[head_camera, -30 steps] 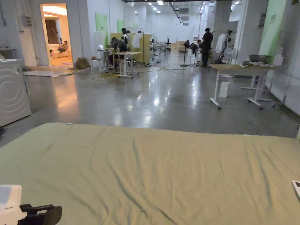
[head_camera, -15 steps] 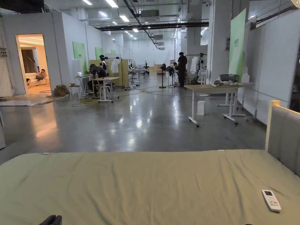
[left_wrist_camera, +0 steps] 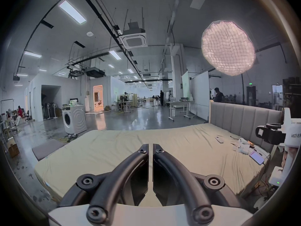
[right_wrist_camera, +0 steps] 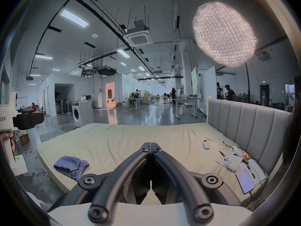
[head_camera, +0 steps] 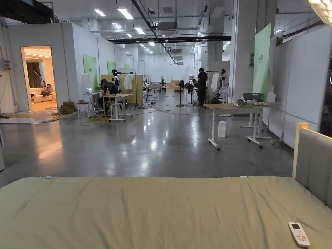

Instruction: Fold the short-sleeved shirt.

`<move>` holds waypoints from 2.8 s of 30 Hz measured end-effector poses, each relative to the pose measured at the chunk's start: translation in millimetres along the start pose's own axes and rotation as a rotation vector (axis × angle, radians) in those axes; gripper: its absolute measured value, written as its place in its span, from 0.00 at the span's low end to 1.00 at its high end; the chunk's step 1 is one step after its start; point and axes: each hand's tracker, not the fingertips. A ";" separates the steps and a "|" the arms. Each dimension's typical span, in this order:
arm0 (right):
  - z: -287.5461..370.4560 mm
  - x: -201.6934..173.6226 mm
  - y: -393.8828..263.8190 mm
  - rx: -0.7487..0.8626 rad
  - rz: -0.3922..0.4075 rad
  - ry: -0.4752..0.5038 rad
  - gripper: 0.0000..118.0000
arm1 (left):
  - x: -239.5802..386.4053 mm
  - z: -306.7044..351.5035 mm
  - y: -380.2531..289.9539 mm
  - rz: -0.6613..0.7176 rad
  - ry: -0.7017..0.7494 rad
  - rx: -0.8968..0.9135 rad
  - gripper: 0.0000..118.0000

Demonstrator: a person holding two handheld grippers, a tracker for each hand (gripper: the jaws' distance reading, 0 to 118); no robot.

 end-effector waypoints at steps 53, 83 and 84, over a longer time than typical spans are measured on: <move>-4.5 -13.3 4.8 -0.001 0.037 0.003 1.00 | 16.1 -2.7 3.2 0.037 -0.056 0.018 1.00; -9.3 -24.6 3.9 -0.036 0.014 0.038 1.00 | 16.6 -1.5 2.2 0.070 -0.071 0.005 1.00; -10.8 -25.3 4.7 -0.045 0.014 0.037 1.00 | 17.1 -1.7 2.5 0.071 -0.070 0.006 1.00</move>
